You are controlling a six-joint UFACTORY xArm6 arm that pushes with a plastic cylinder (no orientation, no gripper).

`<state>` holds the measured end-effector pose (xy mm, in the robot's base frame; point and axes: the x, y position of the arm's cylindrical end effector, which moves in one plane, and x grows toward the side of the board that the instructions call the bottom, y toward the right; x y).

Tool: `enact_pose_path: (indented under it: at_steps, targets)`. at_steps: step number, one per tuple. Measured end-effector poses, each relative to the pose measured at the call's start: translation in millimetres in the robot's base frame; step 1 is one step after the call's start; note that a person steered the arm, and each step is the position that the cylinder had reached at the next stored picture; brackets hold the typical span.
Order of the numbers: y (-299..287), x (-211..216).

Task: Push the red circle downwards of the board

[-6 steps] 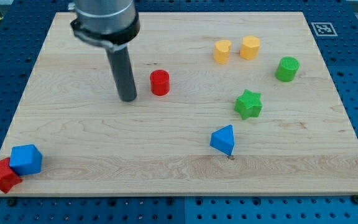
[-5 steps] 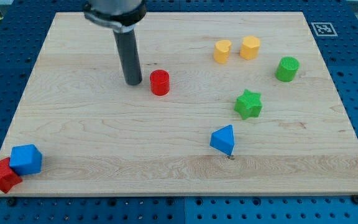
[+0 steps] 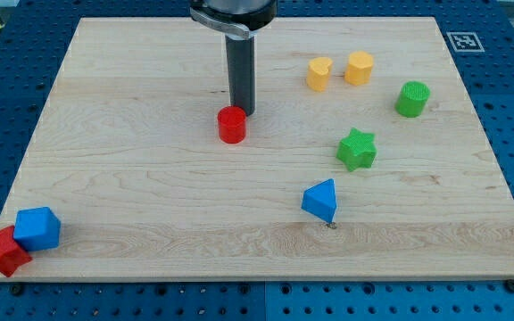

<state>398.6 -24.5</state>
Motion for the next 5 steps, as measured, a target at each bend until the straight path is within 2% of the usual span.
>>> enact_pose_path:
  at_steps: [5]
  targets:
    - [-3.0,14.4]
